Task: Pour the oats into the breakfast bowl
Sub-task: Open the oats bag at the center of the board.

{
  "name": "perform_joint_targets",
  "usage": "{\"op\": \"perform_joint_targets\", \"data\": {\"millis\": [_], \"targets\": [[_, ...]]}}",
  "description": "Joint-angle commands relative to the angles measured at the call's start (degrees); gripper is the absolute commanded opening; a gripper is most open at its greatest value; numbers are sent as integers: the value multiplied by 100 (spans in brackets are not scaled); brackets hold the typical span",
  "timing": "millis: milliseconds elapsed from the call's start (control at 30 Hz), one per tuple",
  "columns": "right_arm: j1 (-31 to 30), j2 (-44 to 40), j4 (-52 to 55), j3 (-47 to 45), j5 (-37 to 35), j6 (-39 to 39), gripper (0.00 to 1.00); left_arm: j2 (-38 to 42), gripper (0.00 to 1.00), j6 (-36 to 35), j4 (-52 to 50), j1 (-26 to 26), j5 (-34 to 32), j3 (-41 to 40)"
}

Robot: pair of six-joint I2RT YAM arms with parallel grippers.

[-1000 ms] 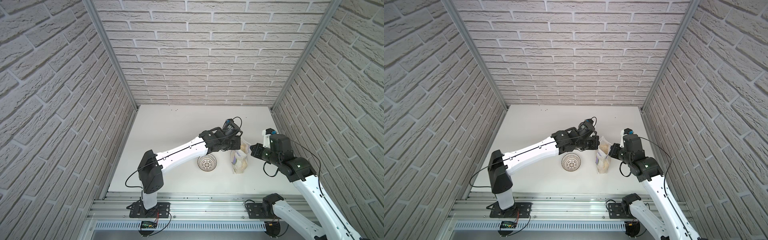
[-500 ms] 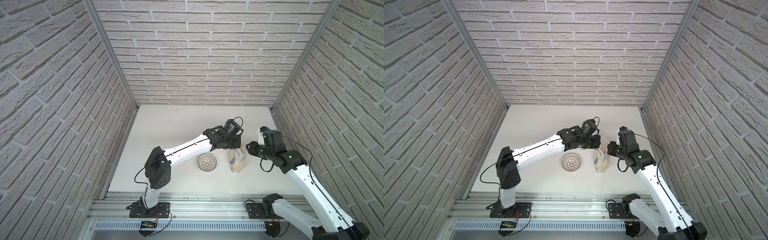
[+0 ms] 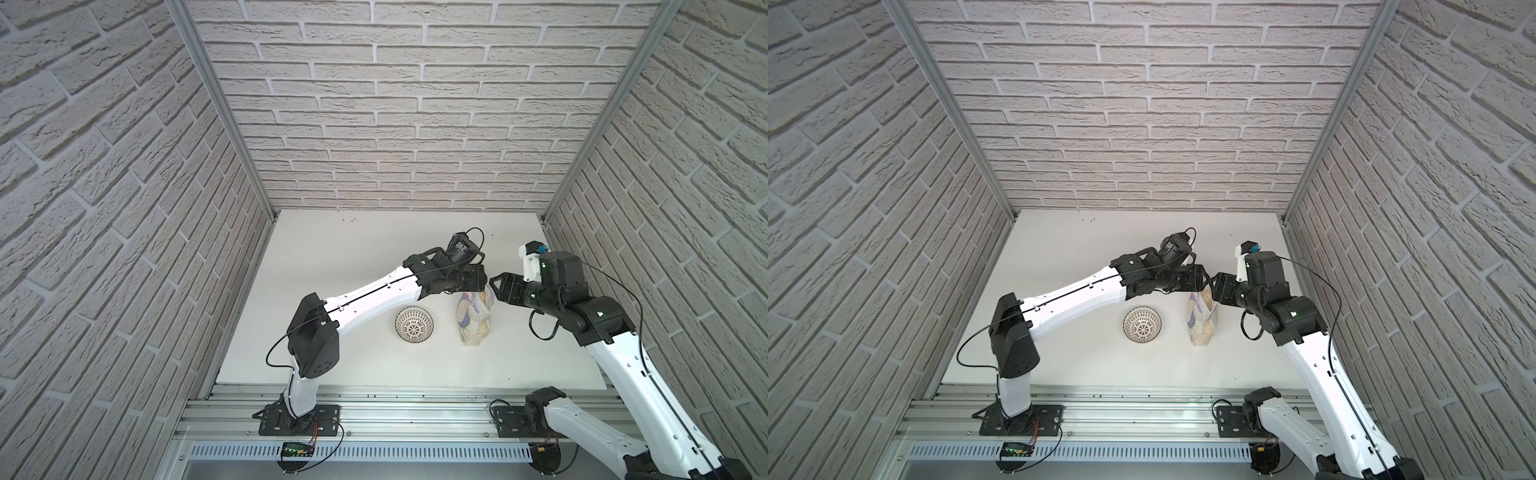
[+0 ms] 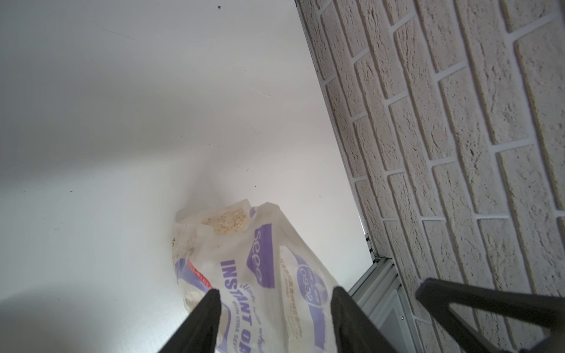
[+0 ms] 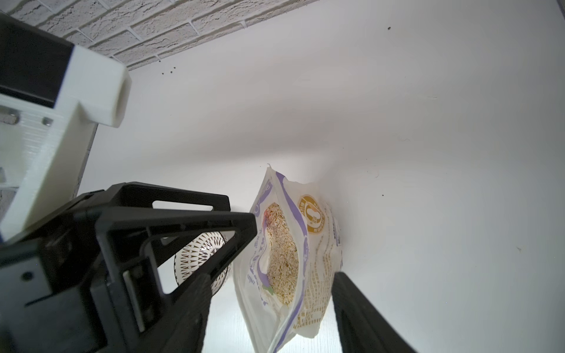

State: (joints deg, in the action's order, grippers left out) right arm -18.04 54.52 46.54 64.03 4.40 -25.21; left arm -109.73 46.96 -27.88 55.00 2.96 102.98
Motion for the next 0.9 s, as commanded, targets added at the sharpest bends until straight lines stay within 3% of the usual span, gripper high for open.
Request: {"op": "perform_joint_targets", "data": {"millis": [0, 867], "targets": [[-2, 239, 68, 154, 213, 196, 66, 120, 61, -47, 106, -51, -91, 134], [-159, 778, -140, -528, -321, 211, 48, -635, 40, -143, -338, 10, -144, 661]]}}
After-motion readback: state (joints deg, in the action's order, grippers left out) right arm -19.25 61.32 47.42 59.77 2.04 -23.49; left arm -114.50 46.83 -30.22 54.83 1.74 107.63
